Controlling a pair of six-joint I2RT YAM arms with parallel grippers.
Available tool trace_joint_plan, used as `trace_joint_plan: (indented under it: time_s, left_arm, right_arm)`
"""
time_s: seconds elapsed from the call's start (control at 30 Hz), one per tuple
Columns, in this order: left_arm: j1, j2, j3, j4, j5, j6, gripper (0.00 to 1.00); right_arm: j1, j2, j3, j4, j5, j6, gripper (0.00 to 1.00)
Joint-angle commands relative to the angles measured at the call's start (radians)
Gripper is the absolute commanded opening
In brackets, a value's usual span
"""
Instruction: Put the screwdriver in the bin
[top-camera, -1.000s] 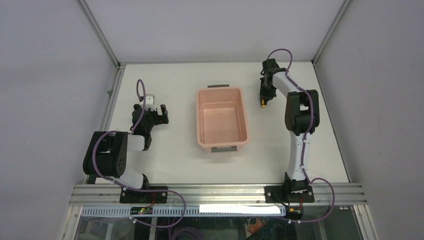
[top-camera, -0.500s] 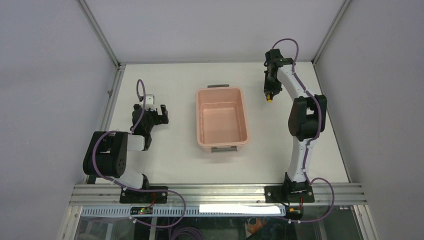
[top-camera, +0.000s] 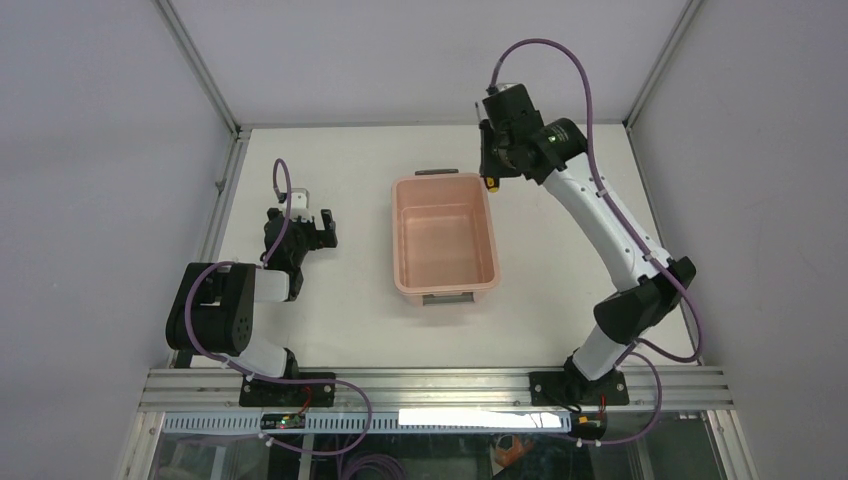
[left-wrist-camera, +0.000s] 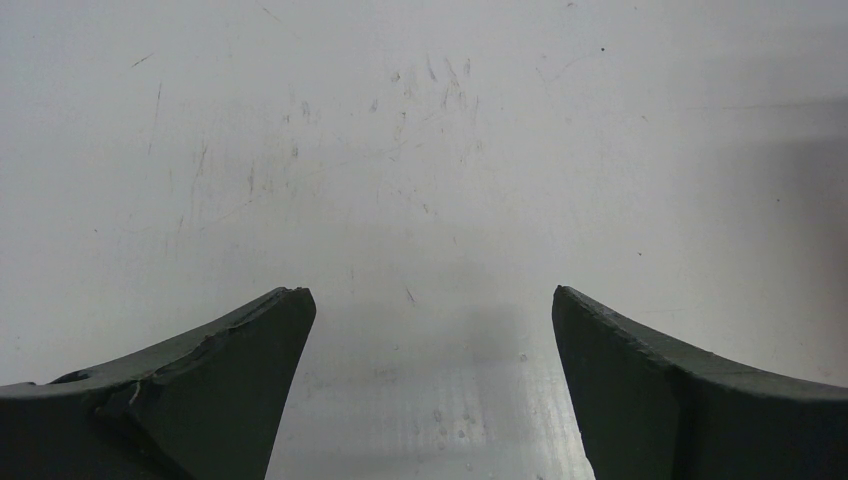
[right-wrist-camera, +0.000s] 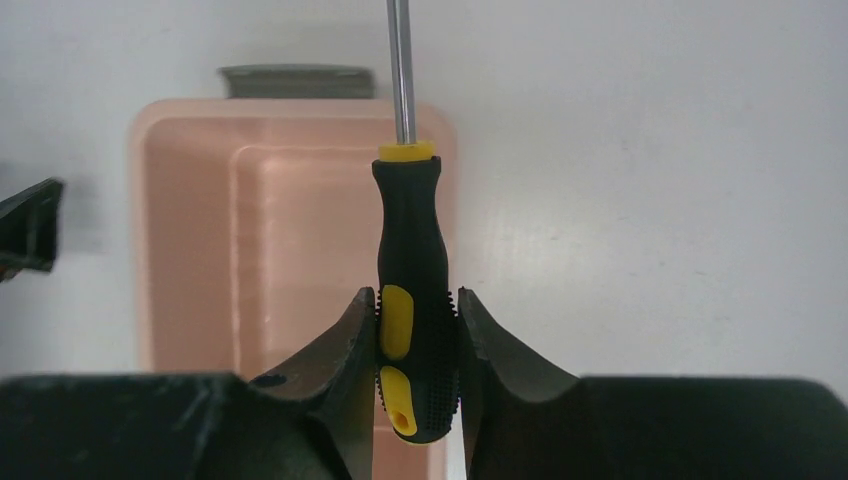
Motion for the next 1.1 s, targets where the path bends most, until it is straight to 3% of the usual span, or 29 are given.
trace_joint_plan:
  time_s: [0.0,0.33,0.63,0.93,1.07]
  left_arm:
    - [-0.007,-0.022,0.005,0.027,0.009,-0.016,0.99]
    - [-0.006,-0.022,0.005,0.027,0.009,-0.016,0.99]
    - [-0.006,-0.022,0.005,0.027,0.009,-0.016,0.99]
    - [-0.006,-0.022,0.006,0.027,0.009,-0.016,0.99]
    - [-0.006,-0.022,0.005,0.027,0.009,-0.016,0.99]
  right_arm:
    - [0.112,-0.089,-0.02,0.101,-0.039,0.086,0.06]
    - [0.27,-0.17,-0.375,0.38,0.059,0.271,0.05]
    - [0.371,-0.081,-0.645,0.542,0.096,0.417,0.06]
    - [0.387,0.103,-0.715,0.574,0.064,0.474,0.06]
    - [0.387,0.182,-0.691,0.543,0.071,0.484,0.14]
